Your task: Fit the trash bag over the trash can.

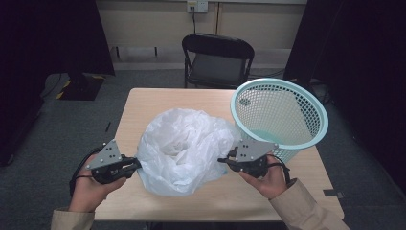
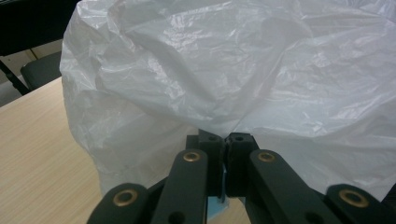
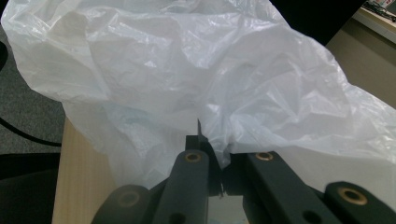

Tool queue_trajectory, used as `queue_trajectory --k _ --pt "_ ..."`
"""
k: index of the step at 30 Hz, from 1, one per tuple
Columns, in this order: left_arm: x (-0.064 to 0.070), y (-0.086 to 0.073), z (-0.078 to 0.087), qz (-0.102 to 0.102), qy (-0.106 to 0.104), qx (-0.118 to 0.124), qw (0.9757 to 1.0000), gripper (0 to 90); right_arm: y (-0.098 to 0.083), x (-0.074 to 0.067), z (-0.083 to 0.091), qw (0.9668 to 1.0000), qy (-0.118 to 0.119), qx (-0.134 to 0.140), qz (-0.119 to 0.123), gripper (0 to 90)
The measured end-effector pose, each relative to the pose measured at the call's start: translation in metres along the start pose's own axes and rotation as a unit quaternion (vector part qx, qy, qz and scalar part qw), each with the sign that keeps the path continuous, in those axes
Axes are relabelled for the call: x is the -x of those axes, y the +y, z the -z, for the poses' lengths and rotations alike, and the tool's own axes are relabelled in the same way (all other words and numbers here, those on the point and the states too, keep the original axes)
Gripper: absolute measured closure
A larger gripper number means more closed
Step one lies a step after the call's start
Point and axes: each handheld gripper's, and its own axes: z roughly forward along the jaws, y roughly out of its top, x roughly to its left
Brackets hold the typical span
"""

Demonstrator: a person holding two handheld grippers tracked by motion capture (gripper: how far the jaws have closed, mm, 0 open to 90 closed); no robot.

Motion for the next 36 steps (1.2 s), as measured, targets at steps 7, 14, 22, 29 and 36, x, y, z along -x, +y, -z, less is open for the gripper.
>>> queue_trajectory --k 7,14,22,29,36 --pt "-0.001 0.007 0.009 -0.006 0.002 0.006 1.0 88.3 0.008 -0.003 0.0 1.0 -0.001 0.004 0.009 88.9" --pt "-0.001 0.02 0.021 -0.017 0.01 0.007 0.9998 88.3 0.022 -0.004 0.004 0.9998 -0.001 0.008 0.018 88.9" --pt "-0.003 0.037 0.031 -0.03 0.015 0.004 0.9994 88.3 0.042 -0.006 0.012 0.9991 -0.004 0.013 0.039 88.9" --pt "-0.004 0.057 0.037 -0.044 0.015 0.003 0.9989 88.3 0.064 0.002 0.023 0.9981 -0.018 0.018 0.057 88.9" --pt "-0.006 0.074 0.04 -0.057 0.019 0.001 0.9982 88.3 0.083 0.009 0.032 0.9963 -0.028 0.016 0.08 88.9"
